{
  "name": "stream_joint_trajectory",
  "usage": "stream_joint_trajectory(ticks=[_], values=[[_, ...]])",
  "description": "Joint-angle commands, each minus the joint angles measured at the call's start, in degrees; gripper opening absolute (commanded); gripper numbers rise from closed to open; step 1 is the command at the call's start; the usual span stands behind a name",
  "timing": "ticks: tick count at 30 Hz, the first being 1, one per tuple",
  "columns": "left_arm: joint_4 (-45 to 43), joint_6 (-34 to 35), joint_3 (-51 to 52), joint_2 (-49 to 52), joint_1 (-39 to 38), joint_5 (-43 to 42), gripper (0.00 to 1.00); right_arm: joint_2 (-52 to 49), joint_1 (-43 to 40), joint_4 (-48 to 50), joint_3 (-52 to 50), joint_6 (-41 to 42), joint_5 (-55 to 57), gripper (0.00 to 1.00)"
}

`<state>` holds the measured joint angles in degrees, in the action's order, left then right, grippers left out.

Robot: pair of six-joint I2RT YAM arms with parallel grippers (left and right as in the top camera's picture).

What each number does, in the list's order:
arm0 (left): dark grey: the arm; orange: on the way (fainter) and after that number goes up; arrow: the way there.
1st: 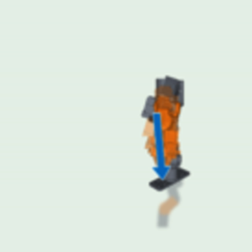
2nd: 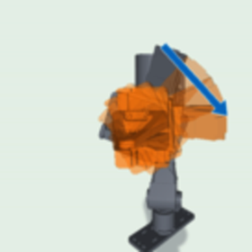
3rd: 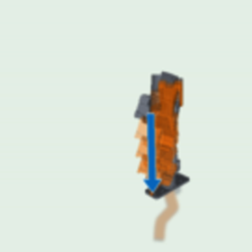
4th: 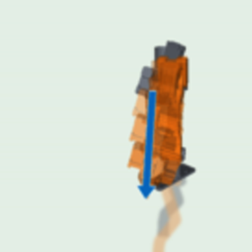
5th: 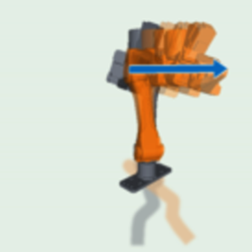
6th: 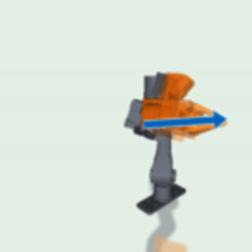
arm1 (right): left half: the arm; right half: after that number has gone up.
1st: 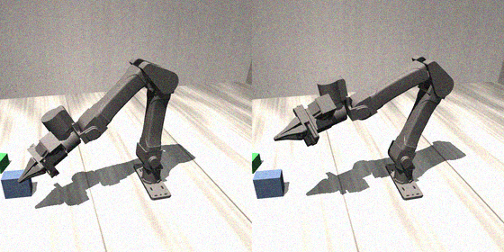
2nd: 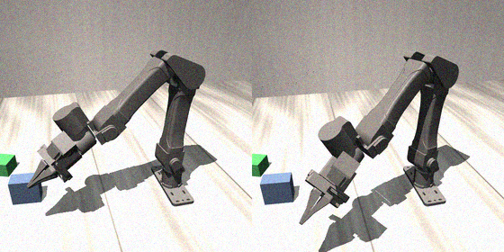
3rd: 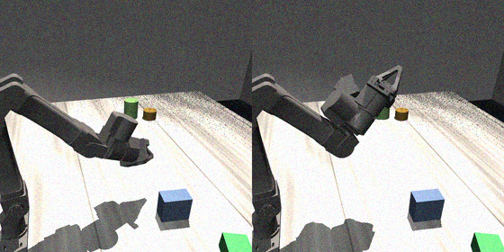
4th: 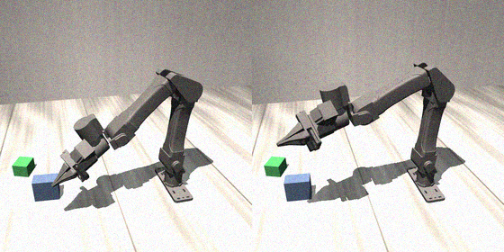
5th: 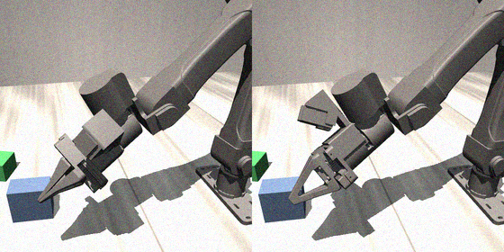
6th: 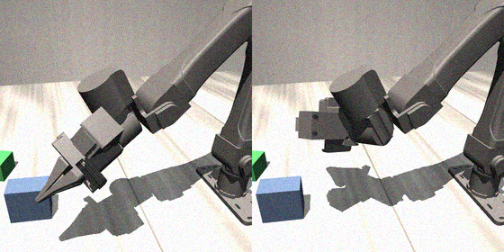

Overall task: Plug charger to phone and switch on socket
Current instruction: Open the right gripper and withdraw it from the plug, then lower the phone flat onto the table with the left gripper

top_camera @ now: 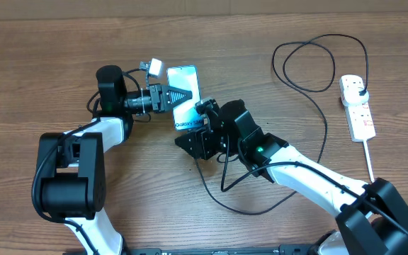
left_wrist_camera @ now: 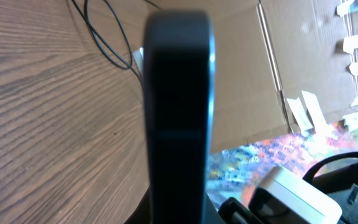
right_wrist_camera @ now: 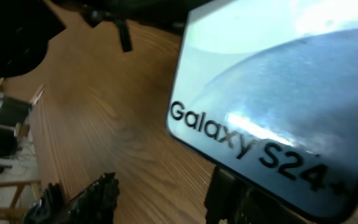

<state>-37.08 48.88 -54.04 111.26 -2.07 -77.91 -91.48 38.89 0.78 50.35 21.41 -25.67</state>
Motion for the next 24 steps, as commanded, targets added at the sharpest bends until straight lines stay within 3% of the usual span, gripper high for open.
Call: stream_joint_trajectory(ticks=[1,10,13,15,18,24], values=[[0.3,-1.4,-0.4,0.0,-0.6,-0.9,0.04,6.6,0.2,-1.7,1.2,-1.7,-1.4,0.65],[10.0,-7.1,-0.5,0.0,-1.9,5.4,0.04,23.4,0.0,-23.2,1.2,-5.2,21.4,0.88],[10.9,-7.2,-0.5,0.0,-3.8,8.6,0.04,24.3,0.0,-26.2,1.2,-5.2,23.8,1.00],[12.9,-8.9,-0.7,0.0,-6.0,12.4,0.04,23.8,0.0,-27.7,1.2,-4.9,23.7,1.00],[20.7,-13.0,-2.2,0.0,-7.9,17.5,0.04,23.5,-0.1,-29.7,1.2,-2.7,24.8,1.00],[46.6,-25.3,-10.6,0.0,-10.2,32.8,0.04,23.7,-0.1,-31.5,1.2,0.0,26.2,1.00]])
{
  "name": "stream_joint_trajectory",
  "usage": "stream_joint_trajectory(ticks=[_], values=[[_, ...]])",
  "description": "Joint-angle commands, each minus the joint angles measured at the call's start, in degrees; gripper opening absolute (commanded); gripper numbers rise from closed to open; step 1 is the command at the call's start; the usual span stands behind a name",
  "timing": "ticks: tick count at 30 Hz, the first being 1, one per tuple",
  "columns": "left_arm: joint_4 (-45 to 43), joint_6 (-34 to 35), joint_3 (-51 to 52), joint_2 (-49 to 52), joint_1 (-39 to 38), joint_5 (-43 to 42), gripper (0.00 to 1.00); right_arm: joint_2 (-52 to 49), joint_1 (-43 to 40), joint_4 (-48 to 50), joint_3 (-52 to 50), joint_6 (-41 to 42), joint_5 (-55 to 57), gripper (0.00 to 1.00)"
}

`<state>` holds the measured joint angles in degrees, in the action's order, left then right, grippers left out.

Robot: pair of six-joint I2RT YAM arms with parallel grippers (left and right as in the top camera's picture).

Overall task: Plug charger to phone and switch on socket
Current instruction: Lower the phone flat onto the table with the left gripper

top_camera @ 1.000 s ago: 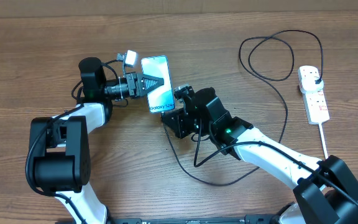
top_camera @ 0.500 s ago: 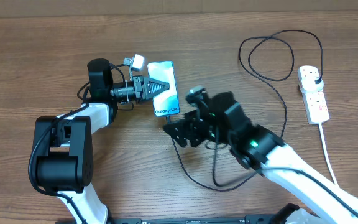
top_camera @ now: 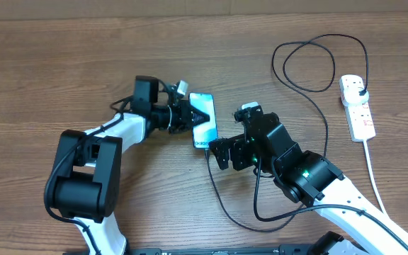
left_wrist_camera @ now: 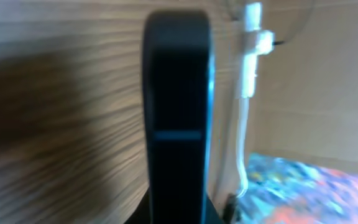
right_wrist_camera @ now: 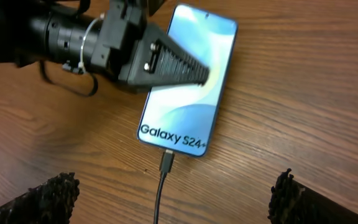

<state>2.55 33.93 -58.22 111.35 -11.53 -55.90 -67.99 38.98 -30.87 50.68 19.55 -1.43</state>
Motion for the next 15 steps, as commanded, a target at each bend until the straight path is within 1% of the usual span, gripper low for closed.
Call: stream_joint_trajectory(ticks=[1,3,6,11,15], values=[[10.4,-12.1,-8.1,-0.1,-1.0,13.2,0.04,0.2,-0.2,0.2,0.8,1.9,2.0,1.00],[15.7,-14.2,-11.2,-0.1,-1.4,16.7,0.04,0.2,-0.2,0.1,0.8,1.9,1.9,1.00],[20.3,-15.8,-14.8,-0.1,-1.7,19.8,0.04,0.2,-0.2,0.0,0.8,1.9,1.8,1.00],[22.6,-15.7,-15.9,0.0,-1.7,23.5,0.04,0.2,-0.2,-0.4,0.8,3.2,1.1,1.00],[22.9,-15.5,-15.9,1.4,-1.7,23.8,0.04,0.2,-0.2,-0.8,0.8,3.2,0.4,1.00]])
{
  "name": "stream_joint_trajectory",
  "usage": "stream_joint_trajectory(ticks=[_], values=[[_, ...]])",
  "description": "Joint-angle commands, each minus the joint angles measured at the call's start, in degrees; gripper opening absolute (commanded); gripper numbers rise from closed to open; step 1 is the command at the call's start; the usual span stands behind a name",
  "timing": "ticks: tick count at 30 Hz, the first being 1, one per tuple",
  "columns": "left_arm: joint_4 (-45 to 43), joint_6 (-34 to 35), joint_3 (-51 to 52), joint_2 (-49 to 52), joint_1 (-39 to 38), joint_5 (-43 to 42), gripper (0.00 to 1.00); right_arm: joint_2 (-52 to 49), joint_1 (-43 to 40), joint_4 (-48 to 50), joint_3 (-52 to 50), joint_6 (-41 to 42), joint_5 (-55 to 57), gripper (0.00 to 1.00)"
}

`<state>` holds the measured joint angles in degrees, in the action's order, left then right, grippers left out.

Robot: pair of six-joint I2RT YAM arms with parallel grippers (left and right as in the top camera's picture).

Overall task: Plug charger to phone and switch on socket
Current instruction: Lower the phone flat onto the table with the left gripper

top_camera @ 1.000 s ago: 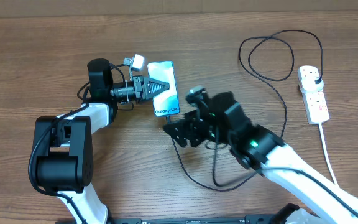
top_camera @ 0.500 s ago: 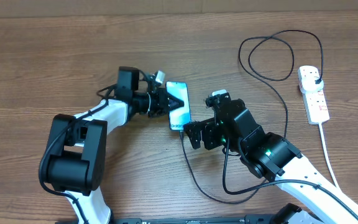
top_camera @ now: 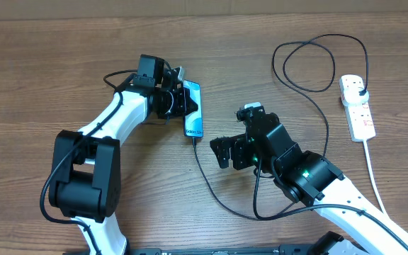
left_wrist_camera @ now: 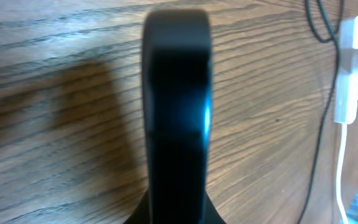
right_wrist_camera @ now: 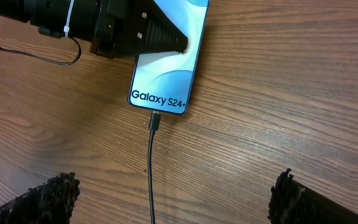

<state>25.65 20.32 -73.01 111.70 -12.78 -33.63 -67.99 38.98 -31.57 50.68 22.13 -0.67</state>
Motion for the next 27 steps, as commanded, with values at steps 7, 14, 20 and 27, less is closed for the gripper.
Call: stream_joint_trajectory(ticks=[7,14,20,27], values=[[-1.0,2.4,-1.2,5.1,-0.4,-0.8,0.04,0.2,-0.2,-0.3,0.8,0.6,-3.3,1.00],[-0.7,2.4,-1.2,7.2,-0.4,-0.6,0.04,0.2,-0.2,-0.8,0.8,0.6,-3.5,1.00],[1.2,2.9,-1.2,7.8,-0.3,2.1,0.27,0.2,-0.2,-1.0,0.8,0.6,-5.5,1.00],[4.5,4.5,-1.2,7.8,-0.3,8.8,0.29,0.2,-0.2,-1.7,0.8,0.6,-6.1,1.00]])
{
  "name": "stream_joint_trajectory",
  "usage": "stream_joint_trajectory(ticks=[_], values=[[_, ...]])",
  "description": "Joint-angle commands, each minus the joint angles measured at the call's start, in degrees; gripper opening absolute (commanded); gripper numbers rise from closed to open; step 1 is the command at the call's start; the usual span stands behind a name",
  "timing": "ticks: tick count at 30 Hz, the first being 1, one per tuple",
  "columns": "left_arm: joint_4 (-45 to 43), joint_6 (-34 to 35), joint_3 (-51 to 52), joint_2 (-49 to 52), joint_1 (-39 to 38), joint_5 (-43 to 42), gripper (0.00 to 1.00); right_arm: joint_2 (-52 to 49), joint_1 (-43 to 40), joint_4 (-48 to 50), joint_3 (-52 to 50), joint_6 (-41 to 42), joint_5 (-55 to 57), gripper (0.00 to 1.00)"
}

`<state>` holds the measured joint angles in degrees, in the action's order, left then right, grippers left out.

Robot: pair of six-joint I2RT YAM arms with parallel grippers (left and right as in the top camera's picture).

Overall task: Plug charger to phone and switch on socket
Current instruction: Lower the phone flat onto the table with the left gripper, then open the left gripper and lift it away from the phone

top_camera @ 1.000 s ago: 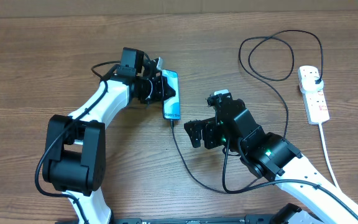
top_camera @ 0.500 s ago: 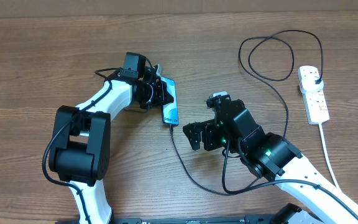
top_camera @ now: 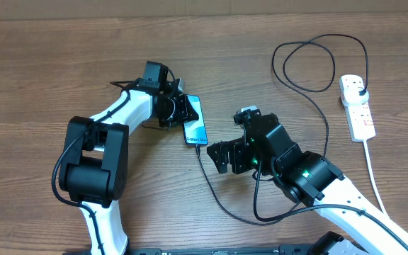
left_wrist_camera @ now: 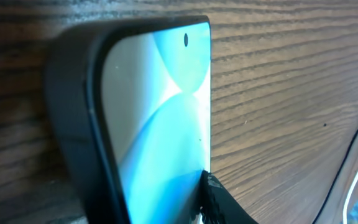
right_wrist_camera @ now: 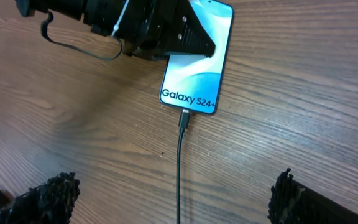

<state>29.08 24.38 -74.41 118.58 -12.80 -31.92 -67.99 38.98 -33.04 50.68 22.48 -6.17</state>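
Observation:
The phone [right_wrist_camera: 192, 68], screen lit and reading Galaxy S24+, lies face up on the table [top_camera: 48, 64]. The black charger connector [right_wrist_camera: 183, 118] sits in its bottom edge and the cable [top_camera: 218, 198] trails away from it. My left gripper [top_camera: 180, 110] is at the phone's top half. One finger [left_wrist_camera: 219, 202] lies over the screen's edge, and the jaws look slightly parted. My right gripper [right_wrist_camera: 173, 199] hangs open above the cable, a little back from the phone. The white socket strip [top_camera: 358, 108] lies at the far right with the plug [top_camera: 355, 86] in it.
The black cable loops widely [top_camera: 310, 64] between the strip and the phone, passing under my right arm [top_camera: 310, 177]. A white lead [top_camera: 369, 166] runs from the strip toward the front edge. Cardboard lines the table's far side.
In the left wrist view the phone was edge-on between the fingers; now its lit screen faces the camera. It has turned a little on the table. The right gripper stays open and back.
First my left gripper held the phone while my right gripper was close against its bottom edge. Then the right gripper stood back and open, with the connector in the phone. The left arm then held the phone further left, and now it lies flat.

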Motion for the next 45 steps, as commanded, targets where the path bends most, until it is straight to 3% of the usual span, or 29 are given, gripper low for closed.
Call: stream_joint_trajectory(ticks=[1,3,8,16,24,27,34,40,45], values=[[1.2,0.5,0.2,1.0,-0.3,7.1,0.35,0.2,-0.2,-0.4,0.8,0.3,-0.9,1.00],[1.3,0.5,0.2,1.0,-0.3,7.1,0.46,0.2,-0.2,-0.5,0.8,0.3,-1.9,1.00],[3.3,0.5,0.2,1.0,-0.2,8.8,0.59,1.6,-0.2,-0.5,0.8,0.3,-4.9,1.00],[9.3,0.5,0.1,0.9,2.1,12.4,1.00,7.6,-0.2,-2.3,0.8,0.3,-4.1,1.00],[21.2,-0.3,-6.0,-0.3,6.1,12.5,1.00,11.5,-0.2,-8.9,0.8,3.4,0.6,1.00],[27.5,-5.0,-11.3,-3.1,6.3,12.5,0.99,13.5,-0.2,-12.2,0.8,6.6,3.0,1.00],[30.5,-11.1,-14.4,-13.6,4.8,19.4,0.98,17.2,-0.2,-17.9,0.8,12.3,5.8,1.00],[30.7,-20.0,-14.4,-24.2,3.5,19.8,0.99,21.3,-0.2,-24.2,0.8,18.7,12.8,1.00],[30.7,-20.5,-14.4,-29.0,3.5,23.1,1.00,22.7,-0.2,-25.4,0.8,17.6,14.8,1.00]])
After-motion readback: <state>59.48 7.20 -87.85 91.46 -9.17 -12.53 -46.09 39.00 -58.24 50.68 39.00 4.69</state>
